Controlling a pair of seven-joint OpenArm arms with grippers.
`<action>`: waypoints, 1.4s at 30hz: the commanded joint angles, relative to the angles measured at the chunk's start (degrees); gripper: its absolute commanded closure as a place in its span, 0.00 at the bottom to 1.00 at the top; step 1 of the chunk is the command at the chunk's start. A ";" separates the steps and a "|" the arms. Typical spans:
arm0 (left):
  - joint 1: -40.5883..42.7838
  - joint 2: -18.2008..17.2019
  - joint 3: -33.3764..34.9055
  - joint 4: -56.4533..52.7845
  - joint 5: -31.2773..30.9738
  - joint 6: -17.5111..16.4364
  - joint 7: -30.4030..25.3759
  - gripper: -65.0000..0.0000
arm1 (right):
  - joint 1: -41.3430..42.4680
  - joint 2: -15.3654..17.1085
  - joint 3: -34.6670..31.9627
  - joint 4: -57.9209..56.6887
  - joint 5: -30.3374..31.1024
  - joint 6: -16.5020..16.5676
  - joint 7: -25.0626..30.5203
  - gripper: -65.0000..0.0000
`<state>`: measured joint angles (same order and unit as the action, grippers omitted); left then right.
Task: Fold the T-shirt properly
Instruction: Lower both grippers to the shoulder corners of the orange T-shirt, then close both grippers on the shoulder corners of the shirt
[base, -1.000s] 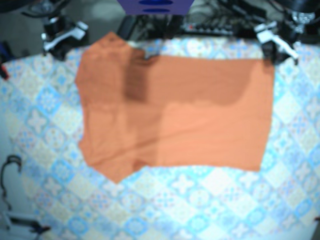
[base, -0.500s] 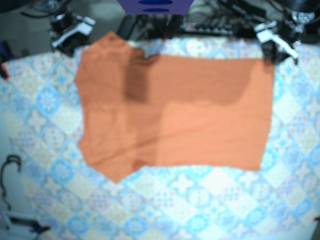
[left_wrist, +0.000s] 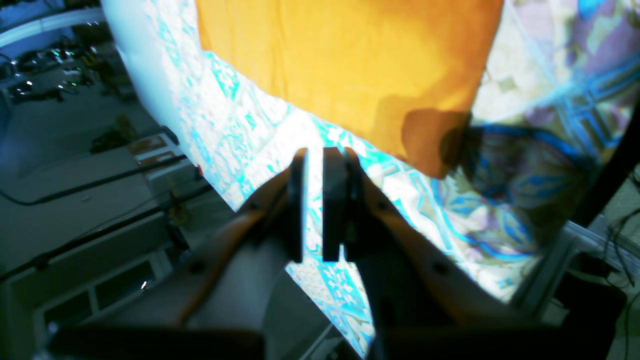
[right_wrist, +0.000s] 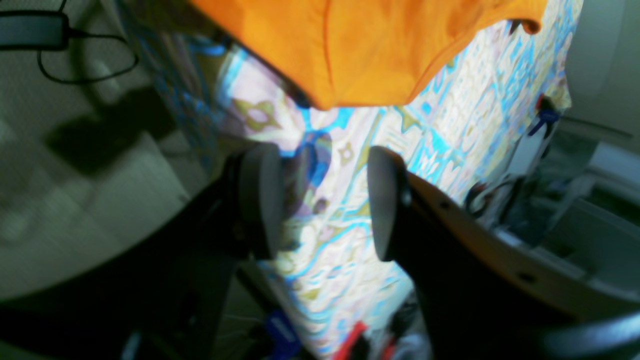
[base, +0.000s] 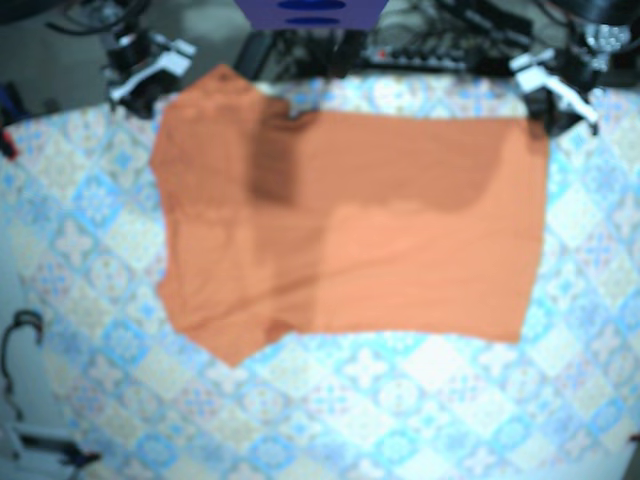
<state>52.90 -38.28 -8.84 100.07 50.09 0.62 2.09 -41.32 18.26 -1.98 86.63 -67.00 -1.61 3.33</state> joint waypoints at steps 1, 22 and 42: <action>0.50 -0.88 -0.61 0.63 -0.28 1.09 -0.20 0.92 | -0.13 0.42 0.00 0.97 -0.12 -1.16 1.11 0.59; 0.41 -0.88 -0.61 0.54 -0.37 1.09 -0.11 0.92 | -4.17 0.60 0.53 1.94 -0.91 -1.16 1.11 0.59; 0.41 -0.88 -0.61 0.54 -0.37 1.09 -0.11 0.92 | -1.62 0.60 1.32 4.32 -1.09 -0.90 1.11 0.58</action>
<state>52.86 -38.30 -8.84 100.07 50.09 0.67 2.00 -42.70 18.20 -0.86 90.17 -68.36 -1.32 4.21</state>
